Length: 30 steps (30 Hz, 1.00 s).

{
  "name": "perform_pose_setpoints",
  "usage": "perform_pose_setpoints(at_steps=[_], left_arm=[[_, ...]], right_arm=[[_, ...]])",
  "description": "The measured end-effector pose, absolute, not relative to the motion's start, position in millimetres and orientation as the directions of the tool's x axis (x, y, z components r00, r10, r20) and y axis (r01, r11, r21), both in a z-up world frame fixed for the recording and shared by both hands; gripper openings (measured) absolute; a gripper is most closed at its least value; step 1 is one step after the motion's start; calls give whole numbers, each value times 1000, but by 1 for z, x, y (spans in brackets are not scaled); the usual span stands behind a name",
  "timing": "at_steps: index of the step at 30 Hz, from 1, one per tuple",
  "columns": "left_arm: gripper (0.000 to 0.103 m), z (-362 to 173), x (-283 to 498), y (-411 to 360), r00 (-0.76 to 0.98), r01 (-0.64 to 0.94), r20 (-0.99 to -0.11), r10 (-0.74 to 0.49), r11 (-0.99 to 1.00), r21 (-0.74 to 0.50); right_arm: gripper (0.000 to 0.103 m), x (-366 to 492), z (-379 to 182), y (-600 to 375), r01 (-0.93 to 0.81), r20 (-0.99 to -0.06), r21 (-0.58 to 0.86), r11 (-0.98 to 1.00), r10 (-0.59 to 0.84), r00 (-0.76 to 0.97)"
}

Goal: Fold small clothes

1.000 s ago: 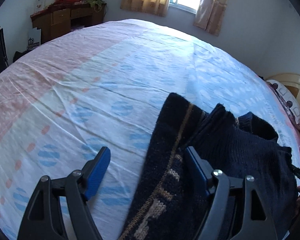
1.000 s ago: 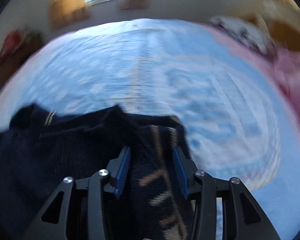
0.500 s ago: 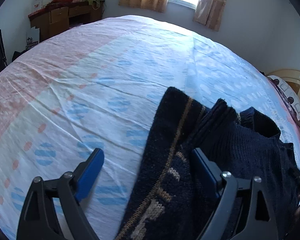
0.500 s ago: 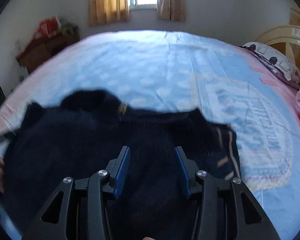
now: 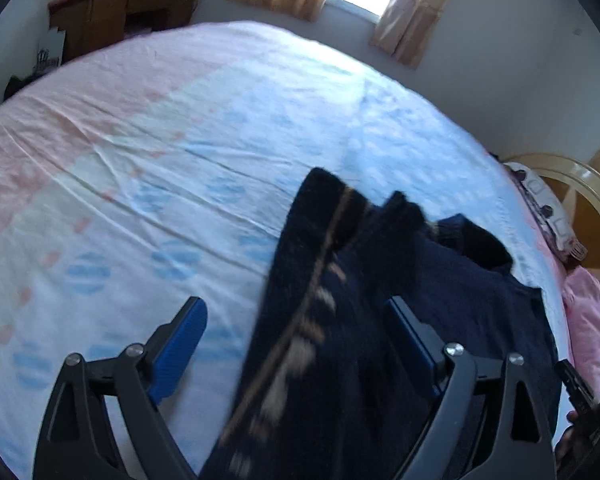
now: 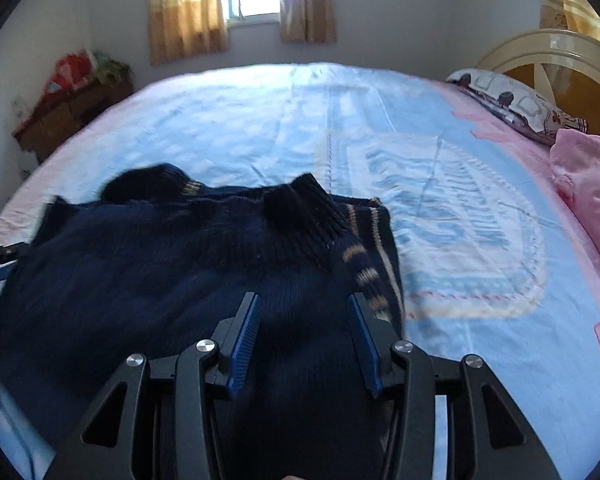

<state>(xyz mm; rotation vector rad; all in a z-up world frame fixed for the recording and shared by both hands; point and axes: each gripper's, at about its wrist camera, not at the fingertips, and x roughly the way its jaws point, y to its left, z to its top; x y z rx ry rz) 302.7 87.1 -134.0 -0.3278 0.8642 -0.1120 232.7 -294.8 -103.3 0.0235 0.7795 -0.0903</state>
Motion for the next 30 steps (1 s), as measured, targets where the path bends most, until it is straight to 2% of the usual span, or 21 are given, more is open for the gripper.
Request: perform_pose_setpoints(at_steps=[4,6,8,9,15,20,24,27,30], left_arm=[[92,-128,266,75,637,46,-753,-167,983,-179],[92,-134,252,71,612,77,-777,-147,989,-126],[93,-144,238,69,575,85,-810,-112,993,-77],[93,-149,234,70,552,86,-827,-106,994,-70],[98,-154,203,78,559,85,-823,-99,994,-63],[103,-157,188,84,562,75,-822,-87,996,-54],[103,-154,187,90,562,70,-821,-101,995,-75],[103,-141,184,96,592,63,-797,-120,993,-103],[103,-134,187,102,618,15,-784,-46,999,-47]], right_arm=[[46,191,-96,-293,27,-701,-16,1000,-30,712],[46,175,-107,-292,13,-741,-58,998,-51,669],[33,166,-120,-295,30,-772,-94,995,-92,629],[29,162,-128,-298,40,-790,-113,993,-114,602],[29,135,-138,-308,58,-795,-83,995,-101,598],[29,125,-137,-294,52,-782,-157,986,-156,603],[29,121,-125,-297,81,-773,-123,989,-147,617],[29,117,-105,-295,115,-721,-83,990,-139,679],[30,127,-95,-272,33,-713,-51,998,-59,699]])
